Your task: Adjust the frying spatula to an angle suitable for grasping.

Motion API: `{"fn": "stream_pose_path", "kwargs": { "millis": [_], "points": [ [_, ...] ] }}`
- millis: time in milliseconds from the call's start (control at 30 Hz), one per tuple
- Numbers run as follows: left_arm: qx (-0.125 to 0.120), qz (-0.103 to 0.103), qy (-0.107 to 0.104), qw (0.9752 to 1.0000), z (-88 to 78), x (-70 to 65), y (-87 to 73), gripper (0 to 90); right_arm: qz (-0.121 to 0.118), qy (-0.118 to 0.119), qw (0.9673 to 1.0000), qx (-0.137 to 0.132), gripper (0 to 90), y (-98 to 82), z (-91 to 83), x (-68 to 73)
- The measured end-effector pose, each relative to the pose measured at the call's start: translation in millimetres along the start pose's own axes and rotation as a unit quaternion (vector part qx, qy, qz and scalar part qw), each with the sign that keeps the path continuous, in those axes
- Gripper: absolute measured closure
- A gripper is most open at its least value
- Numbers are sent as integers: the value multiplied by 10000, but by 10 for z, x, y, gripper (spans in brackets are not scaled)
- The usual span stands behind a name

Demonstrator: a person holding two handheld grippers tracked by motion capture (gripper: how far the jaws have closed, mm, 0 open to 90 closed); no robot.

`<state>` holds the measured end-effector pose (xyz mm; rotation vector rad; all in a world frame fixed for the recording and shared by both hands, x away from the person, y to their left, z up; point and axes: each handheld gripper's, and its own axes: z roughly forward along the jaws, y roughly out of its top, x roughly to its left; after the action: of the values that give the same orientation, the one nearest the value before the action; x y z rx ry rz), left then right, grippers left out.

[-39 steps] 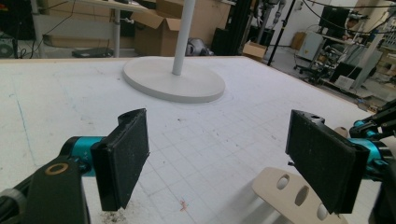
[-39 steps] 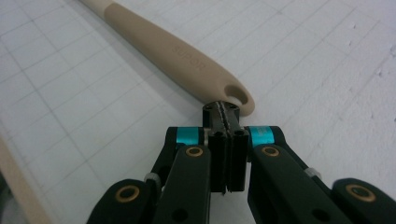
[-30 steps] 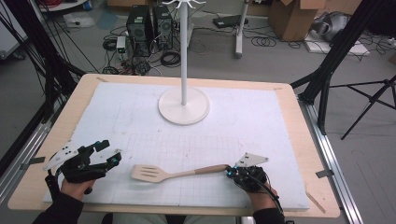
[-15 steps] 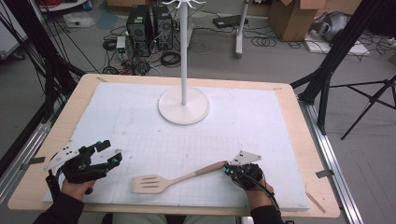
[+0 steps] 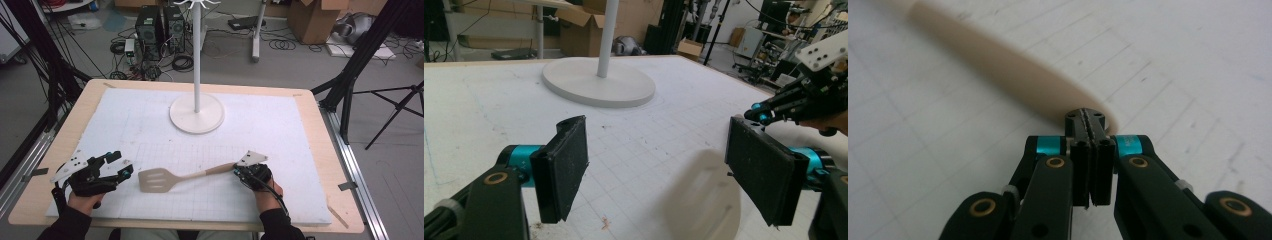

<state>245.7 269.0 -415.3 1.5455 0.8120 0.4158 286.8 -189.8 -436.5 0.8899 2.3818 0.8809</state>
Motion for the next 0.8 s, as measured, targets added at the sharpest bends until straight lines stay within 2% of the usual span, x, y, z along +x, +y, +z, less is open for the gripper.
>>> {"fn": "stream_pose_path", "kwargs": {
  "millis": [67,333,533,633,800],
  "points": [
    [-23,-23,17,10000,-1,7,1,255,-169,9,9998,92,894,-5,13,42],
    [-58,-17,58,10000,-20,11,9,256,64,28,9998,-199,894,-9,-74,0],
    [-48,-15,37,10000,-13,8,8,257,79,64,9994,-321,893,-1,-115,6],
    [-33,1,34,10000,-6,9,7,257,168,86,9987,-479,890,-8,-176,-23],
    [-28,8,24,10000,-1,1,8,257,400,131,9959,-807,764,-34,-280,-70]
  ]
}}
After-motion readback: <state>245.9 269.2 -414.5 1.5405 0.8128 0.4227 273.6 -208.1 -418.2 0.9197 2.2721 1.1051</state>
